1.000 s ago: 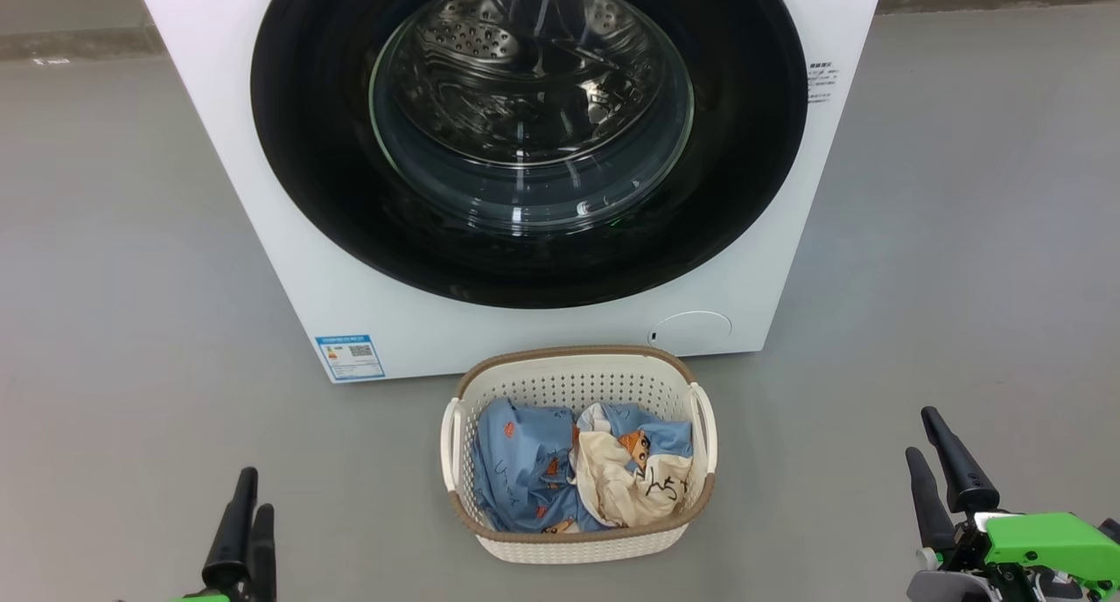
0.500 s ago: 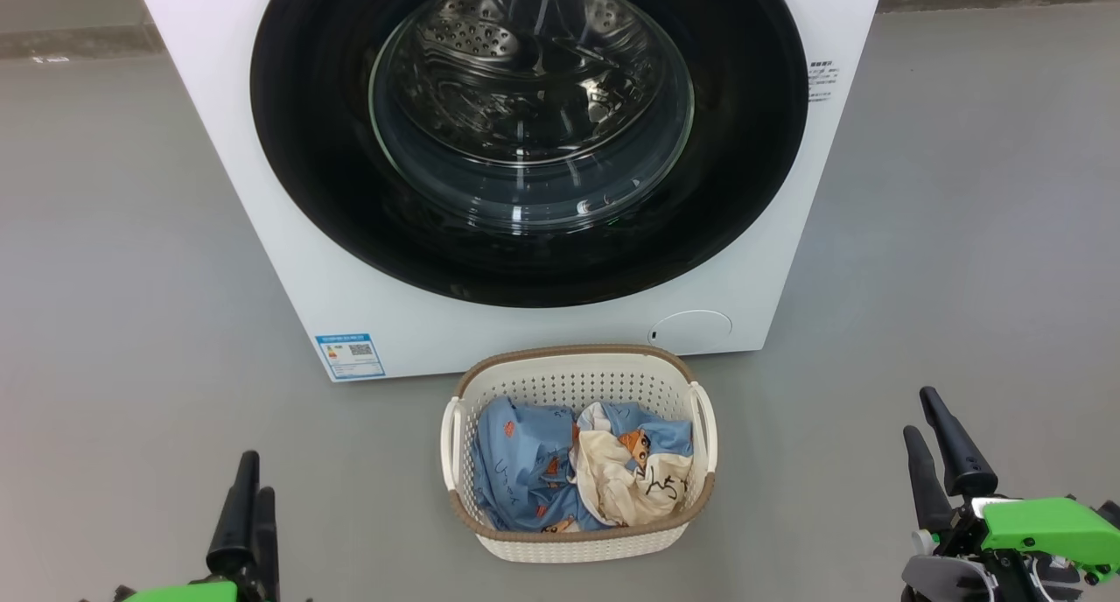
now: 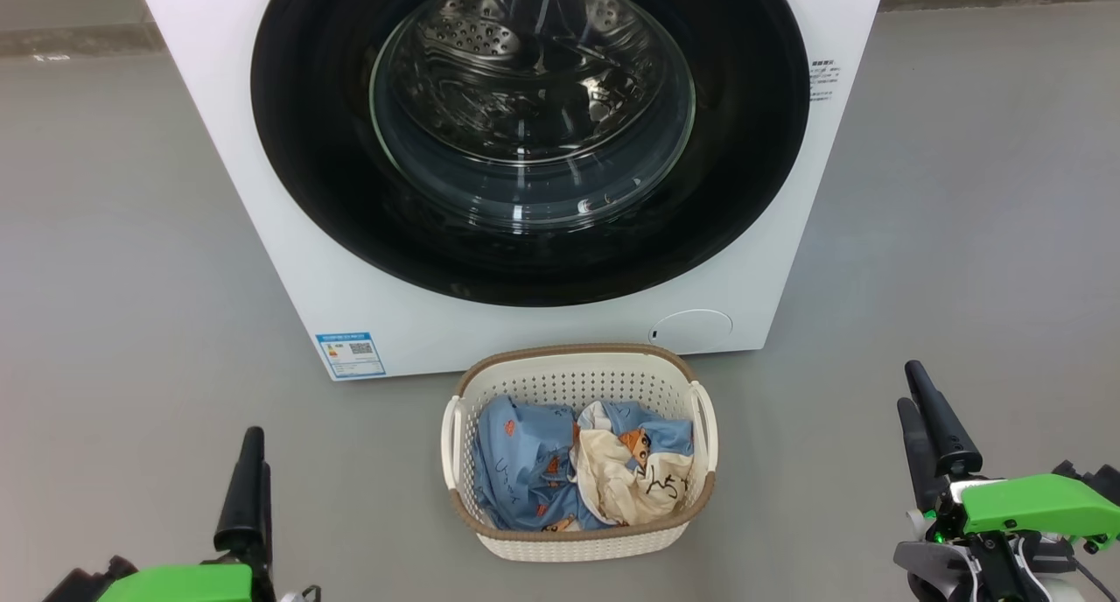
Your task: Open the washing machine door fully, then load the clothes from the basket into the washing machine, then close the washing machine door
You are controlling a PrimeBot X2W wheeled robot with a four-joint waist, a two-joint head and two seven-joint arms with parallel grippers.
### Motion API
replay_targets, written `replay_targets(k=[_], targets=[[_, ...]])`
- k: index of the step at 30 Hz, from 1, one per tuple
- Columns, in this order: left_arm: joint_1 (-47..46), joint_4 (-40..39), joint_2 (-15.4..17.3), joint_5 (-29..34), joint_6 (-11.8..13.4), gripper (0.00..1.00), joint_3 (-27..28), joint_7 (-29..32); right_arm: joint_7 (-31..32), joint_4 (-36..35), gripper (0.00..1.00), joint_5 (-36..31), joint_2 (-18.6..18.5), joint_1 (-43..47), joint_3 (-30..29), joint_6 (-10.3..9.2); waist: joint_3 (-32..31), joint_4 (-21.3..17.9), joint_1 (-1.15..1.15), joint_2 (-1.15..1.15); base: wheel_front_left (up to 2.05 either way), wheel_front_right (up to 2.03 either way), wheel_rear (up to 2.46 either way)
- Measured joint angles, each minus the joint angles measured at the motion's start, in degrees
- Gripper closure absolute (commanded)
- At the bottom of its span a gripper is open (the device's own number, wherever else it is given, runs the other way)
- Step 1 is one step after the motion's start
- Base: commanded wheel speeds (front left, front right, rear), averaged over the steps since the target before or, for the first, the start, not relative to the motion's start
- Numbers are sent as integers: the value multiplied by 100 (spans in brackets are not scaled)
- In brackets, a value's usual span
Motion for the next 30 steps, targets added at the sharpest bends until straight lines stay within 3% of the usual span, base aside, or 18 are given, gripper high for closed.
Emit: replay_targets(k=[7,19,30], targets=[[-13,-37,42,681,-1,0,-68,-107,-149,-54,0,-346,-174,-96,246,0,14,-2,0,0,0,0,0],[-98,-36,78,2388,-7,0,-209,-313,-350,-99,0,-1176,-365,-238,611,0,20,0,0,0,0,0,0],[-232,-5,58,3712,19,0,-255,-495,-508,14,0,-2594,-513,-344,642,0,48,44,0,0,0,0,0]])
